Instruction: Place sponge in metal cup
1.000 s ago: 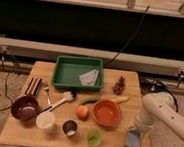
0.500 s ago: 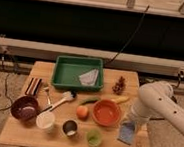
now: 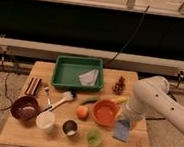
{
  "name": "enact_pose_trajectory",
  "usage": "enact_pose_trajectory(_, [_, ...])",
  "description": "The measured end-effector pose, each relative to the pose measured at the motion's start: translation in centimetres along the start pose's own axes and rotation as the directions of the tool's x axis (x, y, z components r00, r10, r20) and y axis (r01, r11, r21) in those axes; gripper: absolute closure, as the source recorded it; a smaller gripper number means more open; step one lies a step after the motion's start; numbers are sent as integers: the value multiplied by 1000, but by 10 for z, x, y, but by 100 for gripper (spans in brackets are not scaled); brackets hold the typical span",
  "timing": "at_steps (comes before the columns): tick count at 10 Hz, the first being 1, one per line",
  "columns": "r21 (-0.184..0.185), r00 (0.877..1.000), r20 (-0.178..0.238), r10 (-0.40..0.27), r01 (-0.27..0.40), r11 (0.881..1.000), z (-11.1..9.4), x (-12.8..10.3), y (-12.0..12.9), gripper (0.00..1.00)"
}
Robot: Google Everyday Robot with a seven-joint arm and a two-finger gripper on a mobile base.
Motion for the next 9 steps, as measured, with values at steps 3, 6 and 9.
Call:
enact_pose_trajectory(3, [4, 1000, 4, -25, 25, 1000, 1, -3, -3, 100])
enact_pose_trajectory(6, [23, 995, 9, -99, 99, 995, 6, -17, -35, 100])
enact_pose_trajectory(9, [41, 976, 24, -214, 213, 976, 16, -49, -106, 100])
